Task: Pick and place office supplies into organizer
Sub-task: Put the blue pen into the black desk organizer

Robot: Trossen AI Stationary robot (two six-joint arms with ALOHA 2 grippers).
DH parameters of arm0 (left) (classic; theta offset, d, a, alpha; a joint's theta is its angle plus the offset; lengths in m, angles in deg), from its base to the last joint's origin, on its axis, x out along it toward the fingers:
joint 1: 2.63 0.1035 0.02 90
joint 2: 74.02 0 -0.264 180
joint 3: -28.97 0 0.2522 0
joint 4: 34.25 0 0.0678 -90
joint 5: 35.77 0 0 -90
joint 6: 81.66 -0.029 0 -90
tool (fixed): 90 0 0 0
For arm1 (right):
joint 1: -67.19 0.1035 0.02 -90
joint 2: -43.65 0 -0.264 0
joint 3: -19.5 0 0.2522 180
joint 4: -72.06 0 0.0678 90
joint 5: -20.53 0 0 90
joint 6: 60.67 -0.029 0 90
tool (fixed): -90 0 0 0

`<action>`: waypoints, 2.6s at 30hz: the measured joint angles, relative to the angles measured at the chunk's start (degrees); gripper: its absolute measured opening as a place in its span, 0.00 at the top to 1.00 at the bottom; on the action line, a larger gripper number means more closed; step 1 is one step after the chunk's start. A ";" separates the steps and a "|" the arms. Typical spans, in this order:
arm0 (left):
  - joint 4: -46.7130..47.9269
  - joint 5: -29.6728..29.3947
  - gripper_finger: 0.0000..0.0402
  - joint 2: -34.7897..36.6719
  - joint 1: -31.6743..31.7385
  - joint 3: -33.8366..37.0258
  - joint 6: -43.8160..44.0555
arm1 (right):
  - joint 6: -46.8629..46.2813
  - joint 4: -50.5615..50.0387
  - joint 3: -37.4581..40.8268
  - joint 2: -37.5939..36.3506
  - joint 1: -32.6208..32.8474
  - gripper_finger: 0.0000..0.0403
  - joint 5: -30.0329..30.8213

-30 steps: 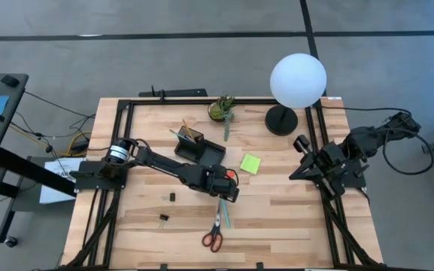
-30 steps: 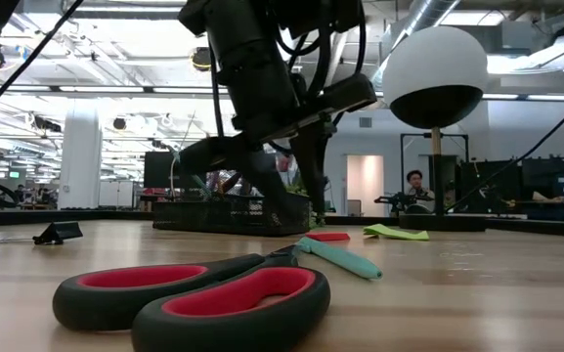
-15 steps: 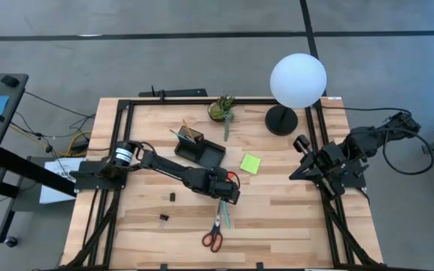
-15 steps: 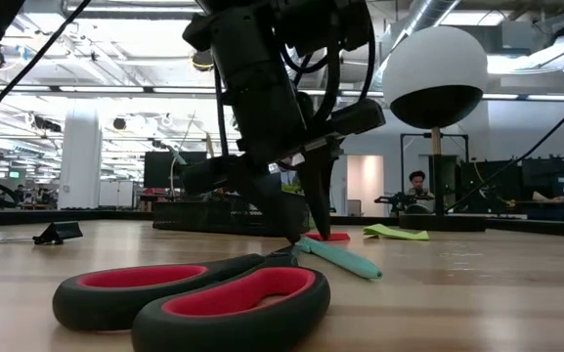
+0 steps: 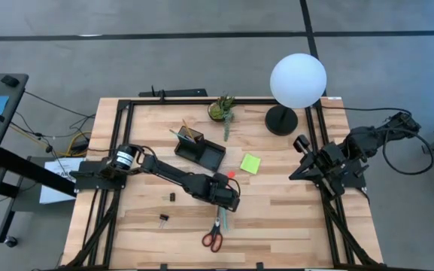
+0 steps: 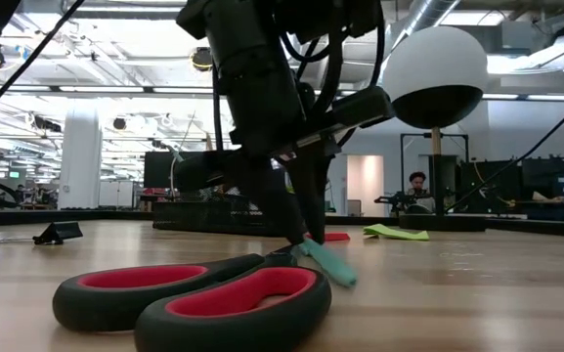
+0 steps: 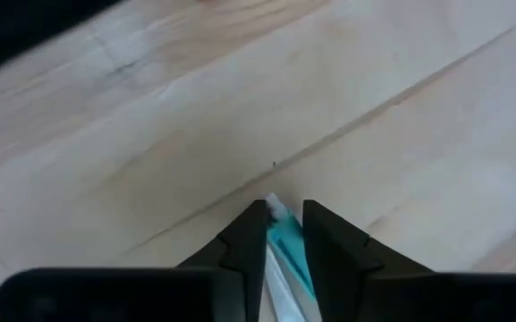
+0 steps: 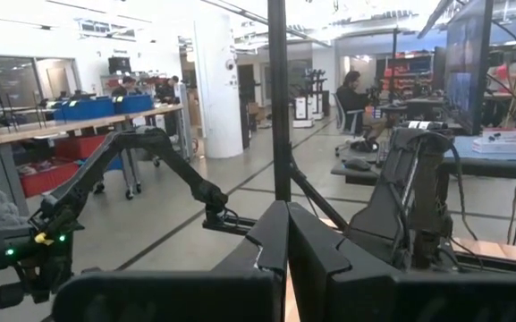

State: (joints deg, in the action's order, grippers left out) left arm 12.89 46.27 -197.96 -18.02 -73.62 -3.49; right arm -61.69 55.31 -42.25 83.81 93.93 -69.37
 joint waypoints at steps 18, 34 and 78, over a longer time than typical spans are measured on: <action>-3.26 -1.57 1.00 -0.07 2.33 -0.09 -0.45 | -0.02 -0.04 0.00 0.02 0.00 1.00 -0.02; -3.39 -1.41 0.94 -0.07 2.67 -0.09 -1.10 | 0.00 -0.06 0.00 0.00 0.00 1.00 -0.02; 0.73 -0.07 0.77 -1.70 2.20 -2.38 -5.94 | -0.04 -2.51 0.00 2.10 0.42 1.00 -1.60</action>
State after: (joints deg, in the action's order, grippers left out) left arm 13.62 46.20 -199.66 -15.83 -76.00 -9.44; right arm -61.73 52.80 -42.25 85.91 94.34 -70.97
